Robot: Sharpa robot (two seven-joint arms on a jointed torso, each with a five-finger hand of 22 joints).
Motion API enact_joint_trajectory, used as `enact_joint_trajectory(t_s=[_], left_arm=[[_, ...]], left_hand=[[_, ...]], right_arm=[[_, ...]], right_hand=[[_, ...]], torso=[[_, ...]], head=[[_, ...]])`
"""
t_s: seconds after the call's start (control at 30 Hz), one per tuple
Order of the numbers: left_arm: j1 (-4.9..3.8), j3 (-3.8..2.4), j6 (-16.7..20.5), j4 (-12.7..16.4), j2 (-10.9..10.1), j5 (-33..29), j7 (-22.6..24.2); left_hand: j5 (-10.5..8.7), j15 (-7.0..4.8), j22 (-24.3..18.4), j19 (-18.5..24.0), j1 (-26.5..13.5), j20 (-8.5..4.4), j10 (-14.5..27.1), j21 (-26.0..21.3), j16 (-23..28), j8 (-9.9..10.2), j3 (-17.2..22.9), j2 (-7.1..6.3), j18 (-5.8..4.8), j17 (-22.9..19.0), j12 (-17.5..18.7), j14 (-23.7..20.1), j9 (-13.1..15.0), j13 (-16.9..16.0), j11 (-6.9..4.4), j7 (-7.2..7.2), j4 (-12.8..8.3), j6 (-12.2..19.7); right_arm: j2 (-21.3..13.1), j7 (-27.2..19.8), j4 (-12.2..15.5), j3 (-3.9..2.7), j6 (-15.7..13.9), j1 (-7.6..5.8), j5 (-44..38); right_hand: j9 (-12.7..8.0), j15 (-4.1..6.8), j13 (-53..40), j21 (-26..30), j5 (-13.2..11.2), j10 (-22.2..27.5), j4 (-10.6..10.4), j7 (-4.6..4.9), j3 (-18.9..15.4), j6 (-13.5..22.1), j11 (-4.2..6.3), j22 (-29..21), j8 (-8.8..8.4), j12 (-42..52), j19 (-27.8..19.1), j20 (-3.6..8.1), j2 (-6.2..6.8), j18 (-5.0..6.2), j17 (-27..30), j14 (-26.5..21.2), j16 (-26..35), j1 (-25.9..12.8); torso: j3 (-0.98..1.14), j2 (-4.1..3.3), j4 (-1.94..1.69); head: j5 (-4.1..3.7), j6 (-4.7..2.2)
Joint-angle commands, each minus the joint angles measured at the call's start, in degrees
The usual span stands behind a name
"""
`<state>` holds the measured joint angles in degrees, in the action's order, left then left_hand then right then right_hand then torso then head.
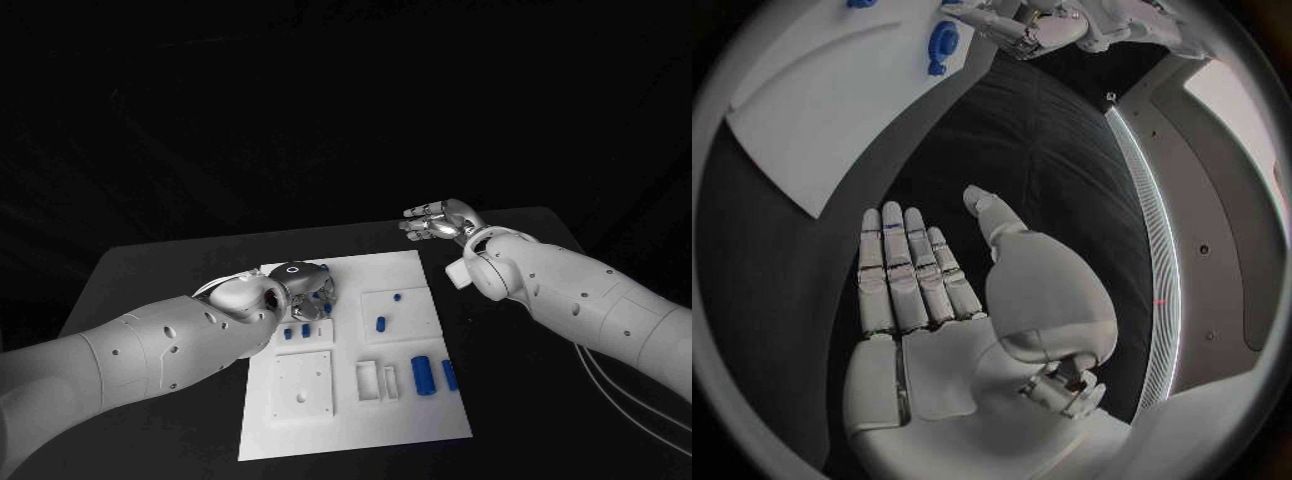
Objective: Assemble the parts on the task board
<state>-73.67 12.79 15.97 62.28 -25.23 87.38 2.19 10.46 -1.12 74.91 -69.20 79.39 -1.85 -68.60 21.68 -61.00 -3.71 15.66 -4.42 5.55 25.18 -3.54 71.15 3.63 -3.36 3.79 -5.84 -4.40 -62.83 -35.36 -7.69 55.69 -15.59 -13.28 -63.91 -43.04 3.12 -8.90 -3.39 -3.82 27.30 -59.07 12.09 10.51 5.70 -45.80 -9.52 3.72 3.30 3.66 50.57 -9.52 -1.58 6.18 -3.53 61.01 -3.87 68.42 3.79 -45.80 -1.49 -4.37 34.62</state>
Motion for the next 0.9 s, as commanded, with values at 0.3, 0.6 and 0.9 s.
enact_joint_trajectory(t_s=[0.3, 0.6, 0.9], left_arm=[[0.13, 0.08, -1.3, 0.1, 0.3, -1.4, -1.2], [0.14, 0.07, -0.2, 0.3, 0.0, -2.1, -1.6], [0.15, 0.06, 1.3, 0.5, -0.5, -2.5, -1.1]], left_hand=[[-0.7, -0.06, 1.2, -0.6, 0.9, -0.38, -1.6, -0.6, -0.4, 0.0, -0.6, 1.83, 0.22, 0.0, 0.2, 0.4, 0.3, 0.0, -0.17, 0.08, 1.2, -3.1], [0.08, -0.61, 1.3, -0.9, 2.4, -0.91, -4.0, 0.0, -0.8, 0.0, -1.9, 4.02, 0.24, 0.2, 0.2, 1.4, 0.5, 0.0, -0.93, 0.42, -0.7, -6.0], [0.22, -1.15, 1.3, -1.3, 2.5, -1.49, -5.8, 1.4, -1.3, 0.0, -2.1, 5.4, 0.14, 0.5, 0.1, 2.6, 0.6, -0.1, -1.53, 0.63, -2.5, -7.5]], right_arm=[[0.3, -0.3, 0.4, -0.04, 1.1, 0.01, -0.2], [0.3, -0.3, 0.3, -0.04, 1.2, 0.01, -0.2], [0.4, -0.3, 0.1, -0.04, 1.1, 0.01, -0.3]], right_hand=[[0.0, -0.01, 0.1, -0.1, 0.0, 0.0, -0.2, -0.17, 0.5, -0.6, 0.24, -0.1, -0.21, -0.2, 0.1, 0.03, -0.18, -0.88, 0.1, -0.3, 0.3, -0.7], [0.0, 0.0, 0.1, -0.1, 0.0, 0.0, -0.2, -0.18, 0.6, -0.9, 0.24, -0.1, -0.18, -0.2, 0.1, 0.02, -0.14, -0.9, 0.1, -0.3, 0.3, -0.7], [0.0, 0.01, 0.1, -0.1, 0.1, 0.0, -0.1, -0.19, 0.7, -1.1, 0.25, -0.1, -0.18, -0.2, 0.1, 0.03, -0.1, -0.89, 0.1, -0.3, 0.3, -0.7]], torso=[[0.05, -0.05, 0.03], [0.02, -0.04, 0.08], [0.03, -0.02, 0.08]], head=[[0.38, 0.31], [0.44, 0.31], [0.41, 0.13]])
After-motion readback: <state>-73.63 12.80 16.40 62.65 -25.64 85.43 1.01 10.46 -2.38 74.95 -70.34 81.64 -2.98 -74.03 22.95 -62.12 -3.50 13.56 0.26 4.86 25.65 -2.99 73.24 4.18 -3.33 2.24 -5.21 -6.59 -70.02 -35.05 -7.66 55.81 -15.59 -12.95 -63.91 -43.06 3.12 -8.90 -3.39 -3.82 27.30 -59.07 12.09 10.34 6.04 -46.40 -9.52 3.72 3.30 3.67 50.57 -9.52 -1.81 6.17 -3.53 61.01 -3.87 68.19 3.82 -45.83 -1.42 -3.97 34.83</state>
